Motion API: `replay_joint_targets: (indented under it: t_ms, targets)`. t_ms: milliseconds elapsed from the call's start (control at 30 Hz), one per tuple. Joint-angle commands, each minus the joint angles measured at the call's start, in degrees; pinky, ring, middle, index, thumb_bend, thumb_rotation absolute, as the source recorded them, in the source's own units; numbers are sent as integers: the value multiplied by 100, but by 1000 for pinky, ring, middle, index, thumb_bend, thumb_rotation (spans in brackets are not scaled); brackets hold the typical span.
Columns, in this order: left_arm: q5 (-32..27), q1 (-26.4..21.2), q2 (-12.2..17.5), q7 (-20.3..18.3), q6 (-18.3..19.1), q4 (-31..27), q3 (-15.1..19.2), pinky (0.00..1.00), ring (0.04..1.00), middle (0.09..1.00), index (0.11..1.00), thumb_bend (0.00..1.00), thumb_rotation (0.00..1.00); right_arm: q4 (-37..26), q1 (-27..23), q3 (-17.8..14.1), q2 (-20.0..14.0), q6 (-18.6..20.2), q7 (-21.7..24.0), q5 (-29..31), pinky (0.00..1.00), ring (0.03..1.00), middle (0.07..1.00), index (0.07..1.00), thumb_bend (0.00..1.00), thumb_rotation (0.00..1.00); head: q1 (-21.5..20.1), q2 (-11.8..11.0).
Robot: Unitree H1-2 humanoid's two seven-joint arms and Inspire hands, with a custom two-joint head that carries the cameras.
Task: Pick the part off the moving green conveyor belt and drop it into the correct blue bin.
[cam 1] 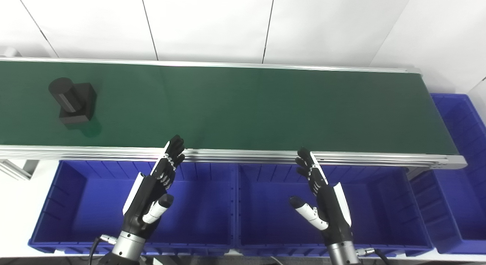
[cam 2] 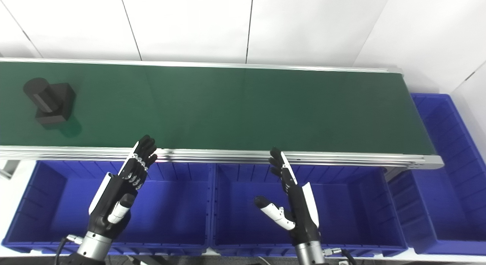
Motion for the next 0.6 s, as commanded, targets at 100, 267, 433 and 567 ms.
replay_joint_targets:
  t_ms: [100, 267, 433, 567]
  targets:
    - [33, -42, 0, -11, -358, 98, -26, 1000, 1000, 1000, 1000, 875, 802, -140, 86, -16, 12, -261, -49, -52, 874, 922, 945, 965, 718, 783, 344, -481]
    - [363, 114, -145, 81, -465, 266, 10, 966, 978, 993, 985, 874, 794, 4, 140, 140, -197, -293, -142, 104, 882, 930, 961, 973, 668, 754, 831, -964]
    - [543, 158, -233, 107, -462, 387, -20, 957, 978, 998, 985, 900, 791, 139, 148, 351, -404, -293, -389, 198, 887, 933, 961, 976, 652, 752, 1197, -1454]
    - [707, 175, -306, 197, -464, 502, -49, 932, 973, 994, 975, 908, 791, 284, 118, 530, -601, -293, -614, 234, 900, 935, 956, 988, 632, 772, 1544, -1791]
